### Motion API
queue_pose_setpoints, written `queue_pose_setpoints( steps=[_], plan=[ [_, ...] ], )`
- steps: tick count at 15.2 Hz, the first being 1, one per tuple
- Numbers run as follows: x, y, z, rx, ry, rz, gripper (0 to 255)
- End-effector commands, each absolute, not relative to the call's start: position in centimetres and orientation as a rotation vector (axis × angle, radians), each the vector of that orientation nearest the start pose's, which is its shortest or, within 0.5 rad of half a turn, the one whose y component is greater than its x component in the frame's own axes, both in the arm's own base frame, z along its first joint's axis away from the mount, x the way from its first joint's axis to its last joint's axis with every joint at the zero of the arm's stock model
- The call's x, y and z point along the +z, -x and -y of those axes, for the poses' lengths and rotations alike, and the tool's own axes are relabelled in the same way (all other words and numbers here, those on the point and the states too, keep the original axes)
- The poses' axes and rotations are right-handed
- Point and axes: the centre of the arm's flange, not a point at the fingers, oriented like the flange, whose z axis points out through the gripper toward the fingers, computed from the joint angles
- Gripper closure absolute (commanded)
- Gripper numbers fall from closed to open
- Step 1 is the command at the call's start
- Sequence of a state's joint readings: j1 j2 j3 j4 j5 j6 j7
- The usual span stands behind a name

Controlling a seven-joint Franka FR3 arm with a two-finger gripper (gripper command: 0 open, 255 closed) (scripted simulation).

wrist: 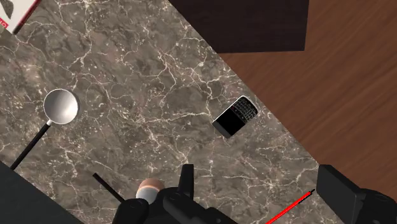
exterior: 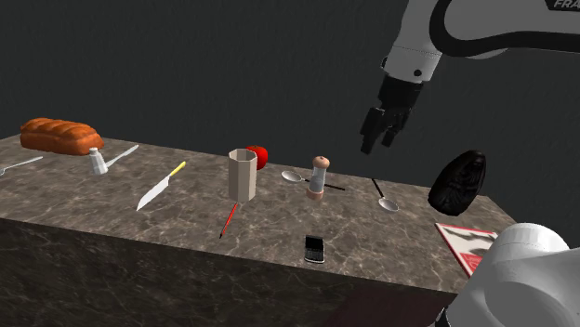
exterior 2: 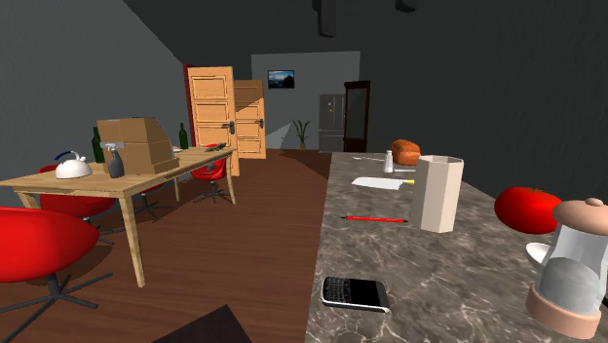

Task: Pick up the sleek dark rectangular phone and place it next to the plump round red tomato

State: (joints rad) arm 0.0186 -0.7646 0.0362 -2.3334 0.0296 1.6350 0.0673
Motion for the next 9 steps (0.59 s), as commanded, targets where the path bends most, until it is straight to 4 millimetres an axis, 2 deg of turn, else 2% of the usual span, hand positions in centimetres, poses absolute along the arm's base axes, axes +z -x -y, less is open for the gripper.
queue_pose_setpoints(
  steps=[1, 9],
  plan=[
    [60.0, -31.9, -2.4, -0.103, 3.131, -0.036, 0],
    [49.8, -34.5, -3.5, -0.069, 3.096, -0.344, 0]
  ],
)
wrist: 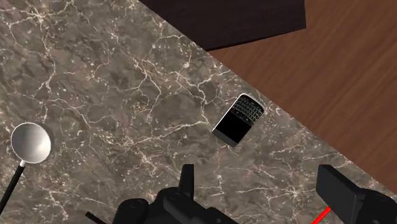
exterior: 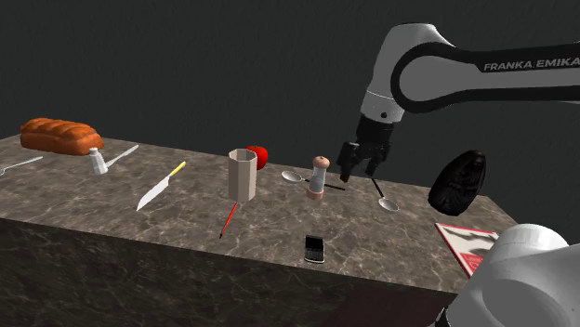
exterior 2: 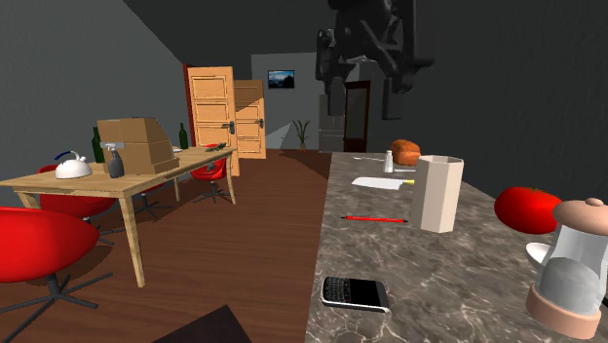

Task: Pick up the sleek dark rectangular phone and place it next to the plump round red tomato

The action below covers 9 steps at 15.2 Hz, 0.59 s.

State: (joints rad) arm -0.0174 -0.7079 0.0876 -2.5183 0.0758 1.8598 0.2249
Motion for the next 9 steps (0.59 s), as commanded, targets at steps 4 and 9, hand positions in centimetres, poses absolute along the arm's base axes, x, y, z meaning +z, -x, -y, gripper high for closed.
queue_pose_setpoints(
  steps=[4, 9],
  plan=[
    [44.7, -35.8, -3.9, -0.052, 3.068, -0.497, 0],
    [38.3, -37.5, -4.4, -0.031, 3.021, -0.684, 0]
  ],
)
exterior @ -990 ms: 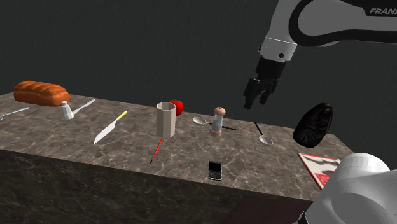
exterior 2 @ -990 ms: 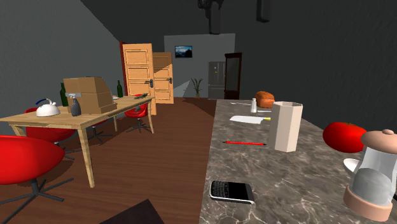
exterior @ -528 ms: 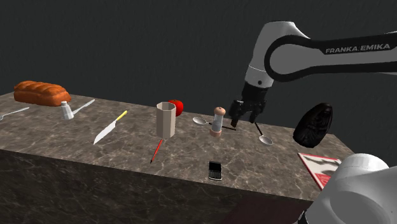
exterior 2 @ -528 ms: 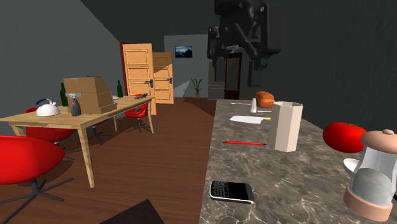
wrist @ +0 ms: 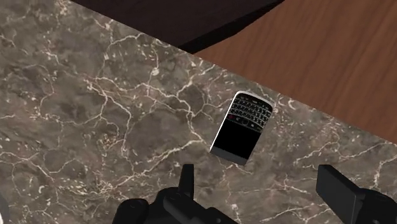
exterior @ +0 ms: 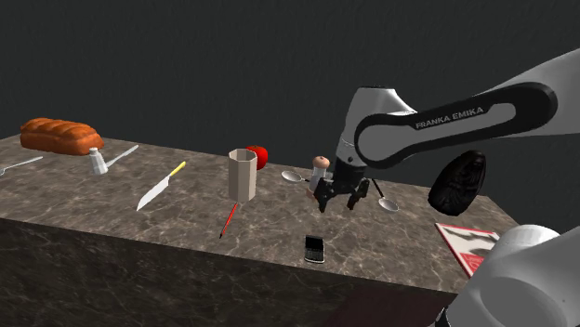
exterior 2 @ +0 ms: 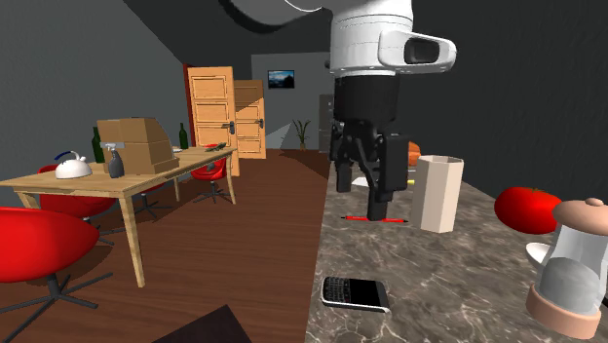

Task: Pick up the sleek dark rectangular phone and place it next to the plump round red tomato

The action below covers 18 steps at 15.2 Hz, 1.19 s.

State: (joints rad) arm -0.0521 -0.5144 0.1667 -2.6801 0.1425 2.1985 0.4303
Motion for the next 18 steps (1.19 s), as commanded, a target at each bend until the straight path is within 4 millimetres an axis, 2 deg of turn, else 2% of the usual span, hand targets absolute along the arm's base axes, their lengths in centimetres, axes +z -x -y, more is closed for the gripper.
queue_pose_setpoints(
  steps=[1, 9, 18],
  plan=[
    [37.0, -37.8, -4.5, -0.026, 3.01, -0.721, 0],
    [26.8, -40.3, -5.0, 0.008, 2.908, -1.011, 0],
    [22.2, -40.5, -5.2, 0.01, 2.902, -1.027, 0]
  ],
)
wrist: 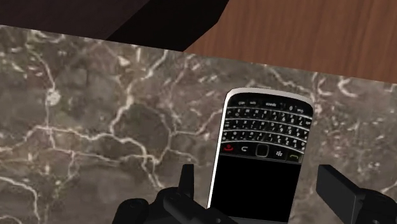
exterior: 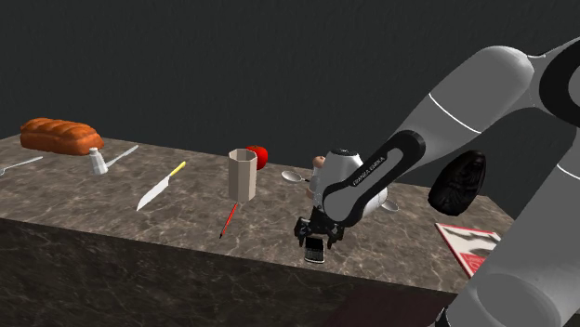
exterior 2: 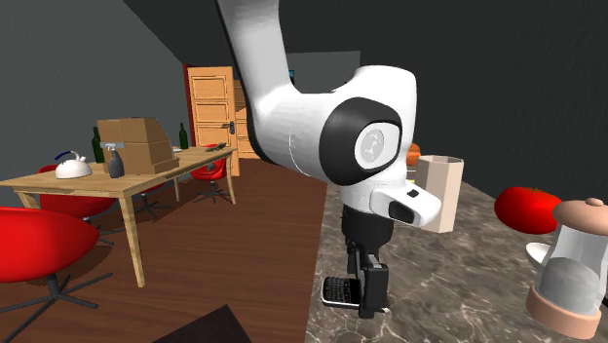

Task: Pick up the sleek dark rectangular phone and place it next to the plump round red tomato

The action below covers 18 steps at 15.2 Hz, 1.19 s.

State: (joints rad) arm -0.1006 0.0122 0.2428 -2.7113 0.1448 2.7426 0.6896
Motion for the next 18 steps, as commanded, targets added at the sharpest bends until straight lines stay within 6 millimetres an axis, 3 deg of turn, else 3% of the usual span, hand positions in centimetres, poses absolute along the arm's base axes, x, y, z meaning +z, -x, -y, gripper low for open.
queue_pose_setpoints(
  steps=[1, 7, 8, 18],
  plan=[
    [22.17, -40.49, -5.24, 0.01, 2.902, -1.027, 0],
    [22.18, -40.49, -5.24, 0.01, 2.902, -1.027, 0],
    [22.18, -40.49, -5.24, 0.01, 2.902, -1.027, 255],
    [22.7, -40.49, -5.24, 0.01, 2.902, -1.027, 255]
  ],
)
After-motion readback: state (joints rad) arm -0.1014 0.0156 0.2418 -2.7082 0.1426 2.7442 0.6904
